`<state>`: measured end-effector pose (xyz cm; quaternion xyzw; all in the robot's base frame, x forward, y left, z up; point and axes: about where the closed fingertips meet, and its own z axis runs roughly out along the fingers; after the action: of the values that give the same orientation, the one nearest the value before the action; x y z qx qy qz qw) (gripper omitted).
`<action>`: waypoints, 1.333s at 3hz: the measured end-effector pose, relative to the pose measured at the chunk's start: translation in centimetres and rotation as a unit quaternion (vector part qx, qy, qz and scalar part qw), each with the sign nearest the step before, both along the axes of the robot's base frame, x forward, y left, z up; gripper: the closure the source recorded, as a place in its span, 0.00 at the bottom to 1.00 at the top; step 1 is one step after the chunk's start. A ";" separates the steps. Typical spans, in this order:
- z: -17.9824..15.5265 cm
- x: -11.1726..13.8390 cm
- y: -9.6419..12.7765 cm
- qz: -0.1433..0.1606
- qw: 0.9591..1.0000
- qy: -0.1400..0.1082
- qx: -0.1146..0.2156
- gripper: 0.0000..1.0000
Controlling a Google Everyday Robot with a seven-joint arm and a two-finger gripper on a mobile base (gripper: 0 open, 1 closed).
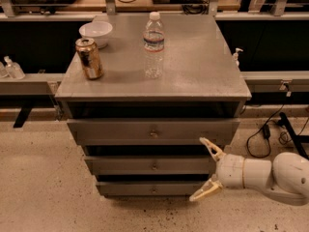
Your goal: Open bottom drawer
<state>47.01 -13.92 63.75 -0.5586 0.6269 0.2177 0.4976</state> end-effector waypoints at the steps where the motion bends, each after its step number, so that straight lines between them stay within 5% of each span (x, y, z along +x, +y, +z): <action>1: -6.1 0.0 -0.3 -0.009 0.999 0.026 -0.035 0.00; 2: -6.4 1.0 -0.6 -0.025 0.998 0.035 -0.046 0.00; 3: -9.9 1.1 0.5 0.024 0.997 0.052 -0.056 0.00; 4: -15.0 1.0 1.6 0.095 0.991 0.064 -0.065 0.00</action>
Offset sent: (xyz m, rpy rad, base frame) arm -0.0042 0.0072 -0.0576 -0.0518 0.1001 0.0479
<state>48.01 -12.32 48.71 -0.6317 0.6143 0.2583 0.3960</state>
